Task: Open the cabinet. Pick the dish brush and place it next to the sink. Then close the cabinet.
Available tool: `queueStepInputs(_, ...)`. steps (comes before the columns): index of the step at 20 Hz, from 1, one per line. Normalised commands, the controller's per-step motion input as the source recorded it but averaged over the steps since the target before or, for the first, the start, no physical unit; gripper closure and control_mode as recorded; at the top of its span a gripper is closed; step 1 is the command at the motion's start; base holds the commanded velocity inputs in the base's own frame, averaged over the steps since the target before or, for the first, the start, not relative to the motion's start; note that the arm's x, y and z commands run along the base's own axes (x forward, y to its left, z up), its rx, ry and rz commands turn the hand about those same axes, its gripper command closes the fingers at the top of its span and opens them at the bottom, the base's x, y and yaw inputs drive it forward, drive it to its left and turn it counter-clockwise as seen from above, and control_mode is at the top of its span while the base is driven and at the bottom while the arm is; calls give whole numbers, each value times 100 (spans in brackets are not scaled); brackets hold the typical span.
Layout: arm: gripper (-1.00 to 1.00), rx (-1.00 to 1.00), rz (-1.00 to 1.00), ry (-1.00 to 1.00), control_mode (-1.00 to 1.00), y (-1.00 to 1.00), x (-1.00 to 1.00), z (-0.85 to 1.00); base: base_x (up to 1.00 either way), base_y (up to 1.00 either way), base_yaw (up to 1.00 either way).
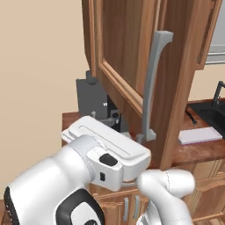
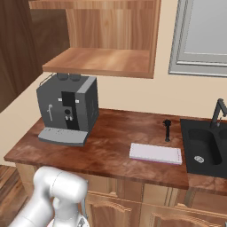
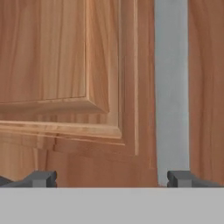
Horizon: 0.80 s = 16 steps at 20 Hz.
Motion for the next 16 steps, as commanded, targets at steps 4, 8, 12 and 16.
queueStepInputs(4,-100,-4,11,0,-100,-18,4,0,0,0,0)
queueStepInputs(8,-100,-4,17,0,-100,-26,4,0,0,0,0)
queueStepInputs(12,-100,-2,19,0,-100,-50,12,0,0,0,0)
queueStepInputs(16,-100,-4,16,0,-100,-60,17,0,0,0,0)
